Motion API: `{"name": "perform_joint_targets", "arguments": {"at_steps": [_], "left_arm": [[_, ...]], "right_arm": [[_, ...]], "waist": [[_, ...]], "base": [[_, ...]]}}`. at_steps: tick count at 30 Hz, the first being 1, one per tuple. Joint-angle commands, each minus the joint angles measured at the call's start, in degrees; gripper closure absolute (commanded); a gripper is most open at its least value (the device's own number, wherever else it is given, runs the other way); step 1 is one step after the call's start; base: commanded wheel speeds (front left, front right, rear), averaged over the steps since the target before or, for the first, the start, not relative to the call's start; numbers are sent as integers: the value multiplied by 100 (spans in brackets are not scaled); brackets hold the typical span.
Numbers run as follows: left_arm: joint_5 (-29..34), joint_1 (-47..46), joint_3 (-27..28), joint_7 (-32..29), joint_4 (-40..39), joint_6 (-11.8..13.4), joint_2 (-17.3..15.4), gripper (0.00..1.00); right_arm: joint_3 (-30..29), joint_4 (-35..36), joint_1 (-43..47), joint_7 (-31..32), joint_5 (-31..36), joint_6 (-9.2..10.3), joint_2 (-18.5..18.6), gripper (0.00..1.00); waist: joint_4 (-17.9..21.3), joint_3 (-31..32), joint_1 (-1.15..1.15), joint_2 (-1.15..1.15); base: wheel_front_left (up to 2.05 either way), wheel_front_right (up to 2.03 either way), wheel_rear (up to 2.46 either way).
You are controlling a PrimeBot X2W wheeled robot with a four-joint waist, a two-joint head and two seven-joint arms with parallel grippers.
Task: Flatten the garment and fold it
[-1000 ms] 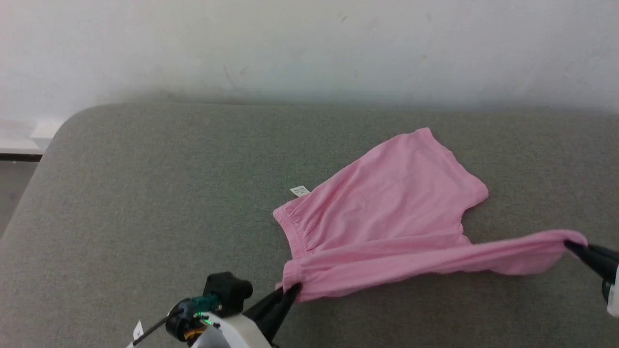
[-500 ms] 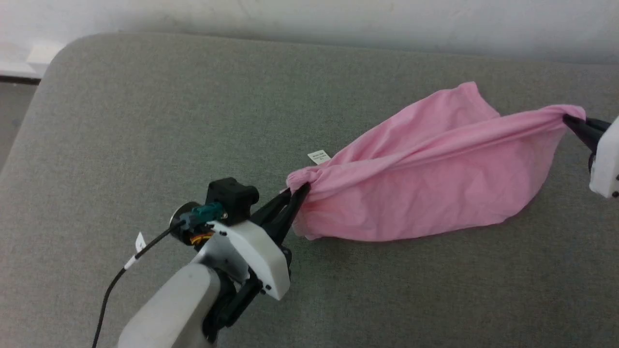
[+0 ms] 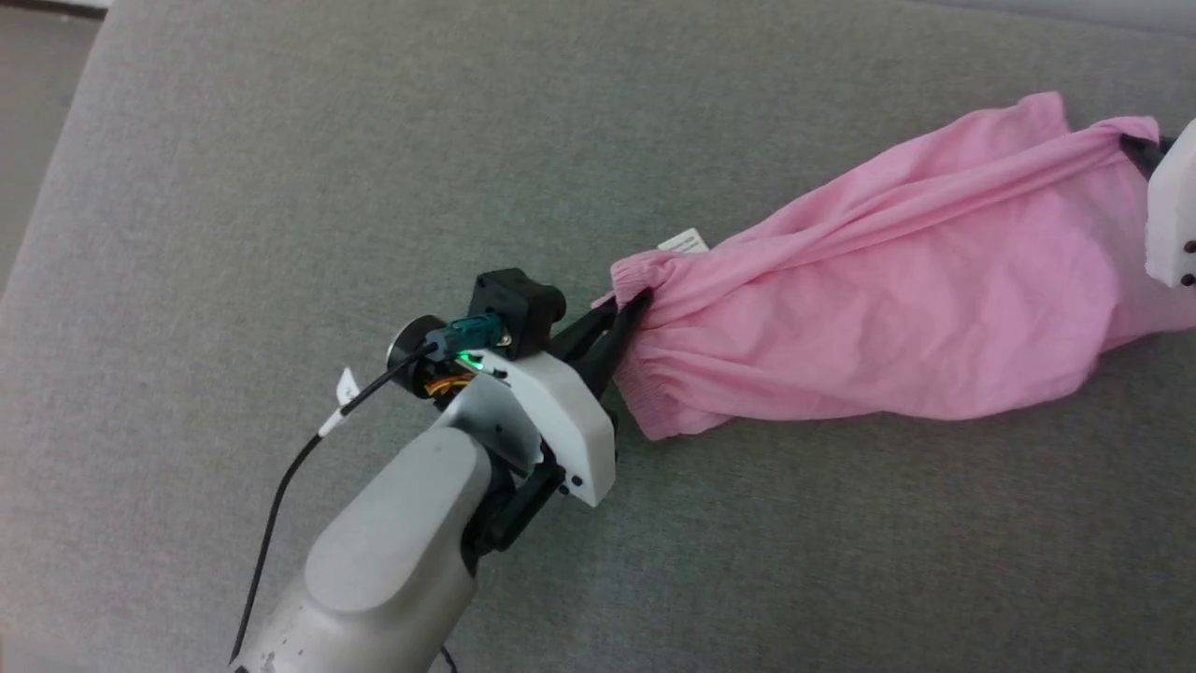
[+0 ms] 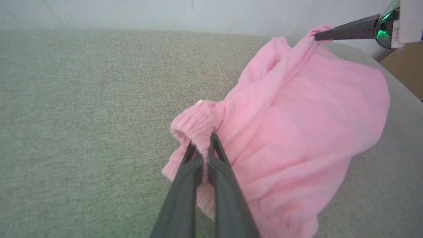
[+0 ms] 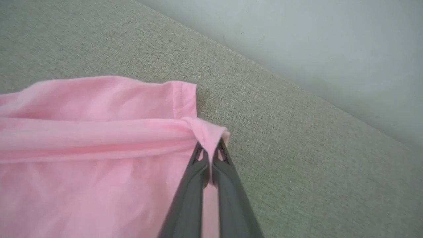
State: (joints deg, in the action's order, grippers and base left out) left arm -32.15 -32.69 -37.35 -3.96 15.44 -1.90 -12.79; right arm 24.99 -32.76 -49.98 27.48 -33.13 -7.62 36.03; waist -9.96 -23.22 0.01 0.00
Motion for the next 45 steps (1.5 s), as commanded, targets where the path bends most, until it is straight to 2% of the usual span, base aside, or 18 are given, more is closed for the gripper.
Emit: {"name": "perform_joint_targets", "arguments": {"at_steps": [1, 5, 6, 7, 8, 14, 18, 24, 30, 33, 37, 42, 45], "left_arm": [[56, -120, -25, 71, 118, -20, 50, 100], [50, -210, -44, 204, 353, -44, 164, 100], [51, -226, -38, 253, 397, -41, 182, 100], [56, -236, -34, 307, 441, -39, 198, 67], [60, -242, -28, 368, 484, -33, 215, 0], [42, -173, 25, 702, 695, -8, 245, 0], [35, -18, 177, 1072, 678, 127, 178, 0], [39, 409, 529, 1636, 414, 530, 23, 0], [224, 1064, 971, 1872, -118, 998, -134, 0], [364, 1466, 1239, 1891, -465, 1184, -130, 0], [667, 2068, 1450, 1894, -821, 1301, -84, 0], [802, 2643, 1407, 1895, -715, 1272, -30, 0], [740, 2766, 1269, 1738, -529, 1195, 3, 0]], "right_arm": [[90, -168, -147, -142, 17, 13, -4, 100], [341, -540, -328, -510, -51, 13, -17, 100], [383, -622, -370, -624, -63, 13, -21, 73], [400, -723, -404, -763, -68, 13, -29, 0], [411, -828, -430, -908, -75, 13, -52, 0], [643, -1221, -429, -1548, -310, 13, -218, 0], [794, -1303, -288, -2031, -524, 13, -295, 0], [947, -1144, 155, -2912, -775, 13, -235, 0], [809, -857, 813, -3934, -742, 13, -104, 0], [514, -658, 1224, -4172, -630, 13, -162, 0], [-141, -183, 1906, -4241, -210, 13, -373, 0], [-1482, 875, 3111, -4246, 592, 13, -1000, 0], [-2087, 1545, 3802, -4247, 1116, 13, -1451, 0]], "waist": [[-199, -191, -1, 0], [-245, -205, -1, 0], [-250, -200, -1, 0], [-254, -179, -1, 0], [-256, -148, -1, 0], [-178, 242, -1, 0], [-65, 651, -1, 0], [125, 1275, -1, 0], [330, 1692, -1, 0], [447, 1829, -1, 0], [599, 1966, -1, 0], [764, 2000, -1, 0], [855, 1942, -1, 0]], "base": [[0, 0, 0], [0, 0, 0], [0, 0, 0], [0, 0, 0], [0, 0, 0], [0, 0, 0], [0, 0, 0], [0, 0, 0], [0, 0, 0], [0, 0, 0], [0, 0, 0], [0, 0, 0], [0, 0, 0]]}}
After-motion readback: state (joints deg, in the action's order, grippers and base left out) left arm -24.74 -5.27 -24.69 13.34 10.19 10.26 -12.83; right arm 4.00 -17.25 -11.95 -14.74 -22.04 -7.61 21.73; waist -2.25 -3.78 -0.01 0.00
